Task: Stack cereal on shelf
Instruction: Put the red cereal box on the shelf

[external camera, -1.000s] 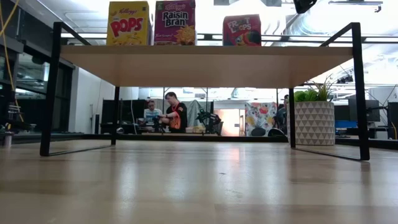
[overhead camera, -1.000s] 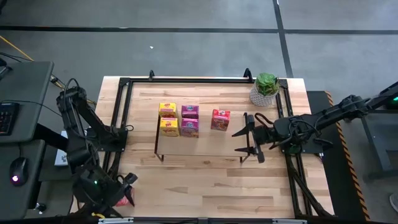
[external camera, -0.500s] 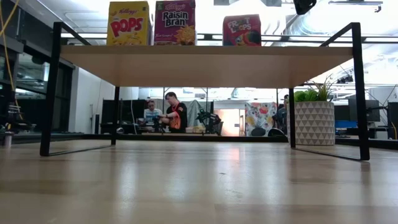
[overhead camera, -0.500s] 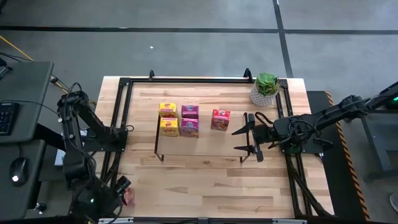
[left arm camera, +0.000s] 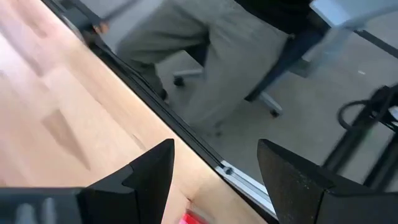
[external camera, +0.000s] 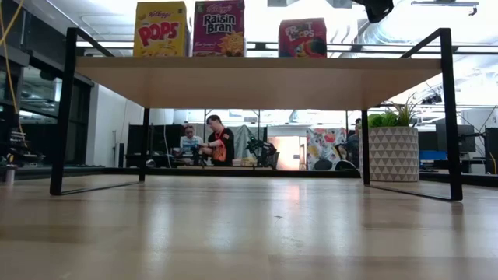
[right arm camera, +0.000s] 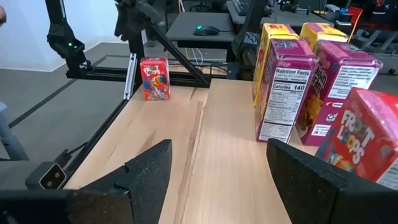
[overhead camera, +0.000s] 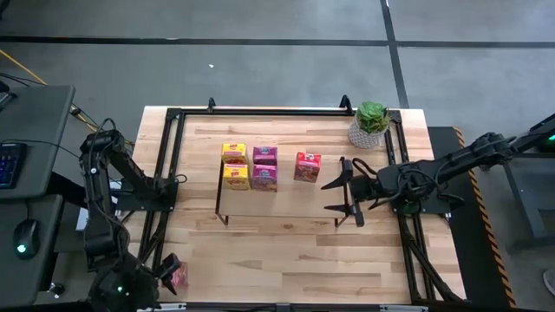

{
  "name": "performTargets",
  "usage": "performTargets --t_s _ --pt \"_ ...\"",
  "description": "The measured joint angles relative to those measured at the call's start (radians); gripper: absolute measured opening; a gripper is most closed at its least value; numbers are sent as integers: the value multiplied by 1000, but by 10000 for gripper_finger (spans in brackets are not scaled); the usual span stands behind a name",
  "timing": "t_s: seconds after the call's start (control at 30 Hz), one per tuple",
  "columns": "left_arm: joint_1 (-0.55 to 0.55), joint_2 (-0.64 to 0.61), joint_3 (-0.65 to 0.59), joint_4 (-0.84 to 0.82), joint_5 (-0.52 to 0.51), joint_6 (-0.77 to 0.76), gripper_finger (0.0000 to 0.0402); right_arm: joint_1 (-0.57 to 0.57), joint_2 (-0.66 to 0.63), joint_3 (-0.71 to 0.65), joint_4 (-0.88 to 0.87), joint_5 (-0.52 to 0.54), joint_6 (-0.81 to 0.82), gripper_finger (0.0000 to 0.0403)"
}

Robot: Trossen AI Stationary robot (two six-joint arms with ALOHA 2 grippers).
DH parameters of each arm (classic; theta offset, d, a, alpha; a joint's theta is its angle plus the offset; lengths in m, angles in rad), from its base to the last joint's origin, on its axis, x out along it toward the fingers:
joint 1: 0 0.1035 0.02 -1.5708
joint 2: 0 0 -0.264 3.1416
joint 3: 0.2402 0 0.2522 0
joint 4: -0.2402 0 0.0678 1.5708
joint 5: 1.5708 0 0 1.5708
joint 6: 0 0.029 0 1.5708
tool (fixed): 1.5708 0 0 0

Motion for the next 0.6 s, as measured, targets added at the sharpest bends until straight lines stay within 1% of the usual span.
performTargets --t_s 0.07,0.13,0.2,0.3,0.37,0.47,0.53,0.6 --pt "41 6 -1 7 85 7 220 0 7 0 -1 0 0 256" --pt "94 7 -3 21 210 6 220 0 11 0 2 0 0 256" --pt "150 5 -2 28 307 6 220 0 11 0 5 0 0 256" --pt "236 5 -2 28 412 45 220 0 11 0 7 0 0 256" --pt "282 5 -2 22 436 57 220 0 11 0 7 0 0 256" --pt "329 5 -2 -34 468 -63 220 0 11 0 7 0 0 256" --pt "336 5 -2 -37 466 -112 220 0 11 0 7 0 0 256" --pt "320 11 -1 -16 466 -115 220 0 11 0 6 0 0 256"
